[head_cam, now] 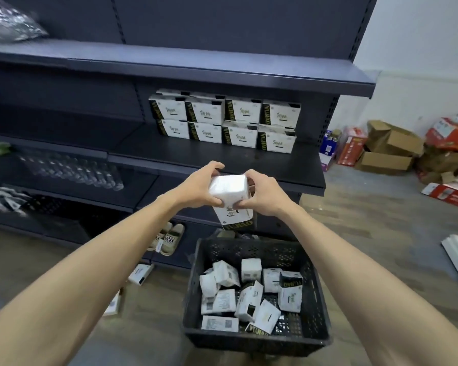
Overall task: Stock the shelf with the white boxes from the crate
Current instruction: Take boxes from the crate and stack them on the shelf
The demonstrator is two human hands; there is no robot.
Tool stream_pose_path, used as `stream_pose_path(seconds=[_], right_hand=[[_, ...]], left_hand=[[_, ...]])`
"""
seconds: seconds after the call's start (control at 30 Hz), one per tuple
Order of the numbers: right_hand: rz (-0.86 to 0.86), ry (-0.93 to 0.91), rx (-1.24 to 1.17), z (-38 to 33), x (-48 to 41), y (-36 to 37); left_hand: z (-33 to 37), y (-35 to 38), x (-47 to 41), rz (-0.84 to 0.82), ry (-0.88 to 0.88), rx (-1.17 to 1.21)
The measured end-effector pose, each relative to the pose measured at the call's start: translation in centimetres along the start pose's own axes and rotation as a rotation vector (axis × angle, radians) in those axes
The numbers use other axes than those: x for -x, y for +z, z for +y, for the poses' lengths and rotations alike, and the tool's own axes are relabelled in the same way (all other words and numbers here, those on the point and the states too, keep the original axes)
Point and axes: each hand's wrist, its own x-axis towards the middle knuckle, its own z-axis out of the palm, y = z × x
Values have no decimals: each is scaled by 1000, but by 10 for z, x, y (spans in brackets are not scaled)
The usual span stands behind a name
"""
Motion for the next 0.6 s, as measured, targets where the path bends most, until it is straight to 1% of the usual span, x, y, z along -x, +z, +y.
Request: stream_pose_path(seconds=[0.1, 0.23, 0.3, 0.37, 0.47, 0.53, 0.6], right_hand=[[17, -5, -92, -26, -10, 4], [42, -17, -214, -65, -30, 22], [54, 2, -246, -84, -38, 35], [74, 28, -219, -102, -45, 47], [117, 6, -68, -128, -55, 62], [117, -24, -12, -146, -60, 70], [94, -37, 37, -162, -65, 76]], left_hand=[[-20, -30, 15, 25, -24, 69], [-46, -67, 30, -13, 38, 197], [-60, -86, 35, -33, 57, 216], [-75, -106, 38, -45, 46, 152], [-95, -132, 40, -50, 55, -10], [-104, -143, 39, -61, 87, -59], [-110, -151, 39, -55, 109, -60]])
